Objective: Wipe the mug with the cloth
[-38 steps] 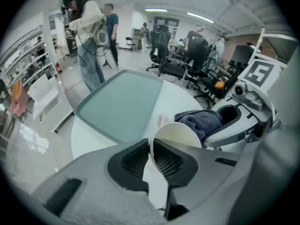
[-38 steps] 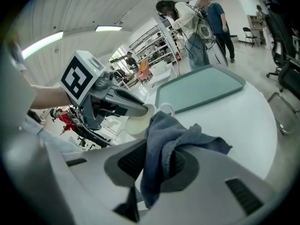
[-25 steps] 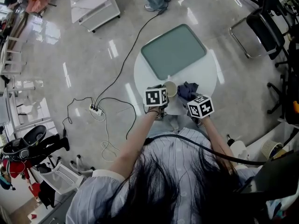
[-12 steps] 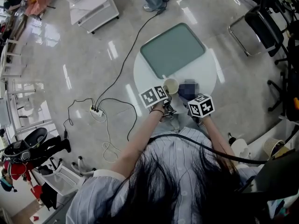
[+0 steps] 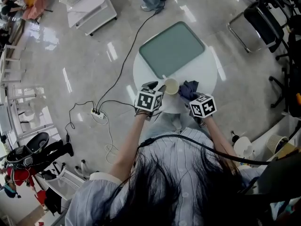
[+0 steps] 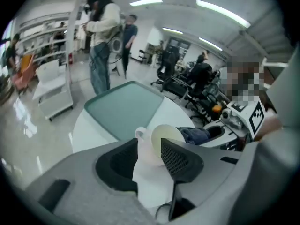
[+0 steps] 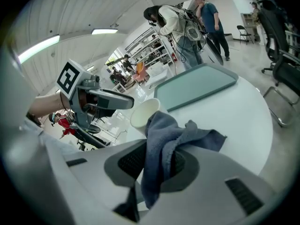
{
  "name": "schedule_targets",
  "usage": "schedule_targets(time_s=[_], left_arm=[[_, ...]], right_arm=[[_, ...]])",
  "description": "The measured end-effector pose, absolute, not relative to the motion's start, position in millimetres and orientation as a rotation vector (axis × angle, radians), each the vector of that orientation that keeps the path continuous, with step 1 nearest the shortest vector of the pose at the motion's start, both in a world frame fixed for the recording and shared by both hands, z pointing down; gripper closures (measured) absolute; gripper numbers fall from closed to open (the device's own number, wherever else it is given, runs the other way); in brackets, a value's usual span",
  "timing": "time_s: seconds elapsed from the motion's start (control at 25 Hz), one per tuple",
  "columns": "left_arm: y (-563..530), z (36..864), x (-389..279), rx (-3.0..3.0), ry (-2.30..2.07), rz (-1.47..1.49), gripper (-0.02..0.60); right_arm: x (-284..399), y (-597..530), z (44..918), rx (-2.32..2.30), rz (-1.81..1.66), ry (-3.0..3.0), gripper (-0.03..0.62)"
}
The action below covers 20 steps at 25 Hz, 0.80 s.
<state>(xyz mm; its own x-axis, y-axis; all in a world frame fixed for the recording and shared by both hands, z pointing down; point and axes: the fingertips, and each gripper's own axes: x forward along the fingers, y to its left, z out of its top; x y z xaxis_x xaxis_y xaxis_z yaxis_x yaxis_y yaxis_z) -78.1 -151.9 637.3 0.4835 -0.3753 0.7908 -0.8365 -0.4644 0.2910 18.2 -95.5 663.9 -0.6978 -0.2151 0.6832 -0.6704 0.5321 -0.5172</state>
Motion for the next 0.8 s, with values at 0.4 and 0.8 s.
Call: schedule_targets(time_s=[0.4,0.8], left_arm=[[-172,640,-31,2.645,-0.194,1.593,0.442],[-153,678,-3,2.664,0.402,1.918,0.443]], right_arm=[[18,-90,664,0.719,1.071,-2.209,0.514],[22,-84,667,0.739,1.061,-2.203,0.514]])
